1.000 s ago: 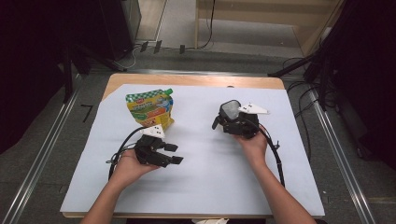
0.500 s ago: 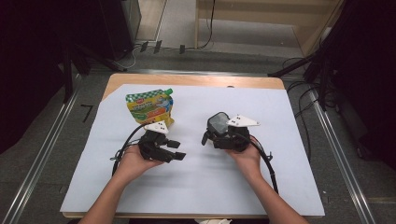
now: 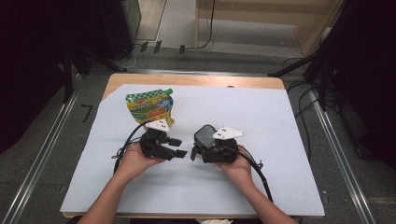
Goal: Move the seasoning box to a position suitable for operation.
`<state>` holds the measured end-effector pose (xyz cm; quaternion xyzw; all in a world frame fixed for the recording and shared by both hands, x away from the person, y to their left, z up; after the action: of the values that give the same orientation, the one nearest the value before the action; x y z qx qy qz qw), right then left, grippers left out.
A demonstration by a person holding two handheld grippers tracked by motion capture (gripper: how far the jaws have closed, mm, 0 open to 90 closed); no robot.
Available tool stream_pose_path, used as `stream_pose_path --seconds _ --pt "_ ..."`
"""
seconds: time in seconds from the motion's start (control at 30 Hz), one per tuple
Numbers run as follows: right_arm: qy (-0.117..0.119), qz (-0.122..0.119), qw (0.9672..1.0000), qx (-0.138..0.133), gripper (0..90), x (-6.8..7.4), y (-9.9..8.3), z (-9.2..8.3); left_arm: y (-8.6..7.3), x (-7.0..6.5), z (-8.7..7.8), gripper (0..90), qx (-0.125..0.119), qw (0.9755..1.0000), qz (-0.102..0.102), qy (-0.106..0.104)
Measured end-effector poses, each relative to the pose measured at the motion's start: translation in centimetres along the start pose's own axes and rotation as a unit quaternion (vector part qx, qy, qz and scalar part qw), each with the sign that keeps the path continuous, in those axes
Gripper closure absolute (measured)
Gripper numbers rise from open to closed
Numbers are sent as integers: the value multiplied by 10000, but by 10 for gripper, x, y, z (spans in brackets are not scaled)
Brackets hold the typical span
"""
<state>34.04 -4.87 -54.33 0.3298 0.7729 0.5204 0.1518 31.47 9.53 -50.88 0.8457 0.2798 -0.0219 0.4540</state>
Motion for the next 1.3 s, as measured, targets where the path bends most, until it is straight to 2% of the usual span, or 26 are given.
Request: stream_pose_path --seconds 0.2,0.33,0.4,0.6,0.63,0.8,0.9,0.97,1.0,1.07,1.17,1.2,1.3 --pt "34 -70 9999 93 158 5 -7 3 0 0 0 463 2 10000 11 -18" --pt "-8 -345 9994 60 157 8 -11 2 0 0 0 476 9 10000 -3 -25" --pt "3 -375 9993 65 156 8 -12 1 -1 -1 1 478 20 10000 5 -43" --pt "68 -131 9998 164 139 8 -12 -3 -1 -3 2 498 29 10000 40 -68" --pt "102 -92 9996 264 140 7 -13 -7 -1 -3 2 503 30 10000 44 -65" --pt "29 -164 9992 363 155 8 -13 -19 -1 -4 2 524 27 10000 37 -78" --pt "43 -124 9990 428 176 7 -12 -34 -1 -5 3 577 66 9999 -11 -126" --pt "34 -145 9988 474 184 8 -12 -38 -1 -6 3 588 79 9999 -31 -134" --pt "33 -88 9986 528 214 8 -12 -47 -1 -6 3 621 86 9998 -60 -139" --pt "43 -90 9985 532 248 7 -13 -50 -1 -6 3 632 111 9997 -94 -202" --pt "152 16 9985 535 420 6 -15 -64 -3 -8 4 708 212 9995 -63 -242" --pt "245 94 9984 507 449 6 -15 -70 -3 -9 5 729 206 9994 -65 -254" --pt "272 161 9982 512 551 1 -15 -77 -1 -9 5 808 153 9994 -66 -319"
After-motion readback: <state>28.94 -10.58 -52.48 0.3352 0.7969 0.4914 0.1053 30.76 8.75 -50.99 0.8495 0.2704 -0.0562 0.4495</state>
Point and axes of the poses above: each handheld gripper's, and its own axes: z roughly forward along the jaws, y roughly out of its top, x roughly to its left, the point moved 8 cm from there along z, roughly forward along the jaws, and after that the axes turned 6 degrees about -x, right-handed, at the moved point
